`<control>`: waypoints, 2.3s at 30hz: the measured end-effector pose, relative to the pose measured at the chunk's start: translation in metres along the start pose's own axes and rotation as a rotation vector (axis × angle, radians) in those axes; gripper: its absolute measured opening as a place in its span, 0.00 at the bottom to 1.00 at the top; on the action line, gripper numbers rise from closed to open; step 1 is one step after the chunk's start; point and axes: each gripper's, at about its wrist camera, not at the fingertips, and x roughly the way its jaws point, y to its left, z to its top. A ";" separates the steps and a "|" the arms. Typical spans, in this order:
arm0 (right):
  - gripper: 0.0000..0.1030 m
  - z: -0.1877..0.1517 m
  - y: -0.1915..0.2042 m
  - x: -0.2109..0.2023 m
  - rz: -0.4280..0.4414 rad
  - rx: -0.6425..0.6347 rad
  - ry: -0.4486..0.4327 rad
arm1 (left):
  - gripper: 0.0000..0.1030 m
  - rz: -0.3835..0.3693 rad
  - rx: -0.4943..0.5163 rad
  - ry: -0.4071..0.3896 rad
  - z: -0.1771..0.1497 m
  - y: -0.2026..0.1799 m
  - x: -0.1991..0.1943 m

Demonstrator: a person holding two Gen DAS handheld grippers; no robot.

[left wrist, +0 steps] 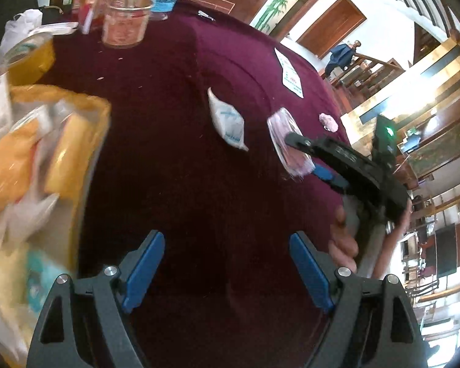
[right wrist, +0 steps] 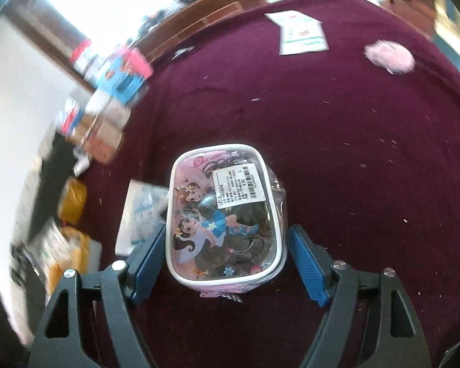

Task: Organize soft objects
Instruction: 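Grasp the clear cartoon pouch with the right tool while the left tool grasps a white sachet, then place the cartoon pouch and white sachet onto the tray with both tools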

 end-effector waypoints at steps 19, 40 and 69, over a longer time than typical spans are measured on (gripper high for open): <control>0.75 0.006 -0.031 -0.004 0.106 0.213 0.008 | 0.10 0.118 -0.041 0.078 0.092 -0.012 0.095; 0.75 -0.010 0.025 0.005 0.097 -0.080 -0.014 | 0.05 -0.063 0.008 0.010 -0.055 0.041 -0.053; 0.76 -0.177 0.283 0.000 0.352 -0.454 0.087 | 0.05 -0.092 -0.227 -0.213 -0.097 0.224 -0.186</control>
